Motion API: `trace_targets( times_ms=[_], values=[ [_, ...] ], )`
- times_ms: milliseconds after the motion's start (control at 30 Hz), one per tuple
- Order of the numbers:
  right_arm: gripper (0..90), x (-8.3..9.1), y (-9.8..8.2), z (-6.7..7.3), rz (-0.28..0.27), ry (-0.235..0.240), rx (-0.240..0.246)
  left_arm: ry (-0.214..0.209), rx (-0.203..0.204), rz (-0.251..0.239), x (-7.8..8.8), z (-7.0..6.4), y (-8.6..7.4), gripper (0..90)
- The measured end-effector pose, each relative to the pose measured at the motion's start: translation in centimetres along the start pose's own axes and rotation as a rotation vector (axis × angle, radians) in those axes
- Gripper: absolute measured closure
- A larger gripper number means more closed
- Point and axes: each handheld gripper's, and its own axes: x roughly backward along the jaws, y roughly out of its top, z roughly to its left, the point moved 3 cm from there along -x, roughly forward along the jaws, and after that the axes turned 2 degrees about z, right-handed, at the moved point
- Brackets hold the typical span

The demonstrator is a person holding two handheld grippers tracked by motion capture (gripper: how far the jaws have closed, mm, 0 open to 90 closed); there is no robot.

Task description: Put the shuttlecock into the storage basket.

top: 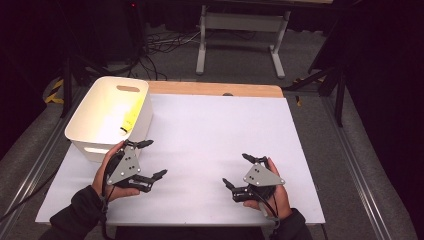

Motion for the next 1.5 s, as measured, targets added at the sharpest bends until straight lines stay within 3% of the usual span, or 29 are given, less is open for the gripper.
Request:
trace_targets(
  times_ms=[333,667,1133,1500],
  values=[
    [7.4,0.1,-0.2,0.3,0.003,-0.002,0.004,-0.016,0.004,0.023,-0.3,-0.3,-1.2,8.2],
    [7.3,0.2,-0.4,0.6,0.011,-0.011,0.022,-0.02,-0.021,0.076,-0.5,-1.1,-2.5,7.7],
    [7.2,-0.4,-0.8,1.1,0.019,-0.004,0.031,-0.022,0.046,0.086,0.8,-1.1,-5.1,7.8],
    [6.5,-0.5,-1.2,1.2,0.031,-0.011,0.027,0.01,0.108,0.101,1.8,-1.1,-7.3,6.4]
  ],
)
